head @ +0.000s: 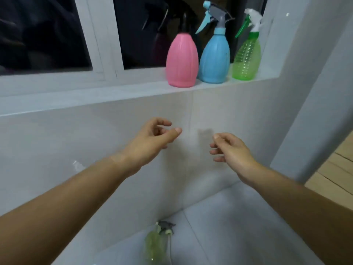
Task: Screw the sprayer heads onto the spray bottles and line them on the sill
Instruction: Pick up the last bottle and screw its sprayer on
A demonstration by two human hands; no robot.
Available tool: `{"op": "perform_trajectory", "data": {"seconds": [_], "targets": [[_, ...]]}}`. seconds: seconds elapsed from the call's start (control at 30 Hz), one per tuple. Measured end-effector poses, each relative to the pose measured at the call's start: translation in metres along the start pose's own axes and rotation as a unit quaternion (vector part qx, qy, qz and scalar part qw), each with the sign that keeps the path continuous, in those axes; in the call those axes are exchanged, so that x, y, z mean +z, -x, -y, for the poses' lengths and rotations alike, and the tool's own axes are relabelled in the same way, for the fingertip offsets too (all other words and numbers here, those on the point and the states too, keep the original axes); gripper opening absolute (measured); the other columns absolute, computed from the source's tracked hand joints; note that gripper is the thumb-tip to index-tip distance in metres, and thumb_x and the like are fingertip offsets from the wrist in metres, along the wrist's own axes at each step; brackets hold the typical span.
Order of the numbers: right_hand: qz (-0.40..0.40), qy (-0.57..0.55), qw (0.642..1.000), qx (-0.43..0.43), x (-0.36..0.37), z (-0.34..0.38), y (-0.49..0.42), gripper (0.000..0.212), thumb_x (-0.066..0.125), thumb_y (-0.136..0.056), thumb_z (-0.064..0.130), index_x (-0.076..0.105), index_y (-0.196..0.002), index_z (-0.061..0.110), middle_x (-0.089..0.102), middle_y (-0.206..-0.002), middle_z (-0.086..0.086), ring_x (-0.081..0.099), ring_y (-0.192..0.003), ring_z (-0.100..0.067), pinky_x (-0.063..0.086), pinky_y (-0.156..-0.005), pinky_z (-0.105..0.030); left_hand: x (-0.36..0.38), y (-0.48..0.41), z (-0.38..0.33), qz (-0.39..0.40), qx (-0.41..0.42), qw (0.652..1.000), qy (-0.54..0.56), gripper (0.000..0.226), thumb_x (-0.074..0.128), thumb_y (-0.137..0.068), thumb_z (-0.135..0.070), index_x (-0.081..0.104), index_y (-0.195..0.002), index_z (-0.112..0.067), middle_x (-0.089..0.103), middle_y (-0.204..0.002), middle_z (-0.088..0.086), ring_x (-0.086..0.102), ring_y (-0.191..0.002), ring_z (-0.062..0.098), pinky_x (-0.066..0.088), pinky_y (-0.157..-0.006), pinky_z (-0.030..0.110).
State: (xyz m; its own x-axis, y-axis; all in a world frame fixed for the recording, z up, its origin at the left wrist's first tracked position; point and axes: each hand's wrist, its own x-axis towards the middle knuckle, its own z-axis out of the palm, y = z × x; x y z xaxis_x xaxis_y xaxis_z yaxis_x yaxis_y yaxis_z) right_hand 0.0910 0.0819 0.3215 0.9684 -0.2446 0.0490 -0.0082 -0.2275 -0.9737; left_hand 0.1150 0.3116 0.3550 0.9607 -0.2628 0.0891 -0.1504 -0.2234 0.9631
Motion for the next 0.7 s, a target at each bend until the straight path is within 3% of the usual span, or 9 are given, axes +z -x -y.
{"op": "perform_trajectory", "data": {"seconds": [0.1, 0.17, 0.2, 0.3, 0.37, 0.5, 0.7], "targets": [[0.041, 0.030, 0.995, 0.089, 0.016, -0.065, 0.018, 0.018, 0.053, -0.100, 0.026, 0.061, -0.100, 0.010, 0.062, -0.093, -0.011, 0.059, -0.078, -0.020, 0.050, -0.063, -0.026, 0.010, 0.022, 0.078, 0.048, -0.082, 0.995, -0.022, 0.068, 0.074, -0.063, -0.068, 0.061, -0.117, -0.028, 0.068, -0.119, 0.020, 0.068, -0.113, 0.035, 0.056, -0.099, 0.044], [0.065, 0.047, 0.988, 0.135, 0.027, -0.101, 0.029, 0.018, 0.054, -0.099, 0.025, 0.062, -0.099, 0.009, 0.062, -0.092, -0.012, 0.059, -0.079, -0.021, 0.048, -0.063, -0.027, 0.014, 0.037, 0.127, 0.081, -0.134, 0.987, -0.038, 0.069, 0.078, -0.075, -0.062, 0.057, -0.130, -0.025, 0.065, -0.124, 0.011, 0.064, -0.120, 0.026, 0.051, -0.091, 0.026], [0.078, 0.053, 0.983, 0.159, 0.034, -0.116, 0.035, 0.016, 0.055, -0.098, 0.023, 0.062, -0.098, 0.008, 0.061, -0.090, -0.012, 0.058, -0.078, -0.021, 0.047, -0.063, -0.027, 0.014, 0.045, 0.150, 0.100, -0.163, 0.980, -0.052, 0.073, 0.079, -0.079, -0.059, 0.053, -0.137, -0.025, 0.061, -0.133, 0.007, 0.059, -0.128, 0.022, 0.047, -0.094, 0.022], [0.112, 0.075, 0.965, 0.226, 0.058, -0.167, 0.049, 0.010, 0.060, -0.094, 0.022, 0.064, -0.092, 0.012, 0.063, -0.089, -0.011, 0.059, -0.076, -0.020, 0.047, -0.062, -0.026, 0.014, 0.068, 0.223, 0.158, -0.210, 0.959, -0.102, 0.119, 0.081, -0.053, -0.081, 0.036, -0.152, -0.032, 0.040, -0.158, -0.001, 0.036, -0.149, 0.015, 0.035, -0.110, 0.028], [0.125, 0.091, 0.953, 0.261, 0.075, -0.201, 0.050, 0.012, 0.064, -0.091, 0.025, 0.066, -0.092, 0.013, 0.066, -0.092, -0.012, 0.063, -0.074, -0.019, 0.050, -0.066, -0.029, 0.013, 0.078, 0.265, 0.184, -0.233, 0.945, -0.137, 0.136, 0.083, -0.048, -0.080, 0.024, -0.159, -0.031, 0.028, -0.166, -0.001, 0.028, -0.154, 0.017, 0.033, -0.113, 0.030], [0.160, 0.125, 0.931, 0.303, 0.105, -0.253, 0.041, 0.032, 0.069, -0.088, 0.030, 0.065, -0.112, 0.008, 0.067, -0.102, -0.012, 0.068, -0.079, -0.021, 0.056, -0.075, -0.035, 0.016, 0.092, 0.319, 0.201, -0.230, 0.934, -0.185, 0.126, 0.096, -0.060, -0.049, 0.021, -0.159, -0.027, 0.031, -0.156, -0.005, 0.036, -0.142, 0.014, 0.035, -0.109, 0.025], [0.146, 0.126, 0.924, 0.330, 0.151, -0.307, 0.021, 0.028, 0.075, -0.084, 0.023, 0.062, -0.106, 0.011, 0.060, -0.090, -0.010, 0.059, -0.080, -0.025, 0.050, -0.072, -0.036, 0.032, 0.097, 0.371, 0.172, -0.195, 0.949, -0.177, 0.106, 0.095, -0.068, -0.034, 0.032, -0.153, -0.029, 0.039, -0.145, -0.010, 0.045, -0.129, 0.010, 0.040, -0.104, 0.022]]}}
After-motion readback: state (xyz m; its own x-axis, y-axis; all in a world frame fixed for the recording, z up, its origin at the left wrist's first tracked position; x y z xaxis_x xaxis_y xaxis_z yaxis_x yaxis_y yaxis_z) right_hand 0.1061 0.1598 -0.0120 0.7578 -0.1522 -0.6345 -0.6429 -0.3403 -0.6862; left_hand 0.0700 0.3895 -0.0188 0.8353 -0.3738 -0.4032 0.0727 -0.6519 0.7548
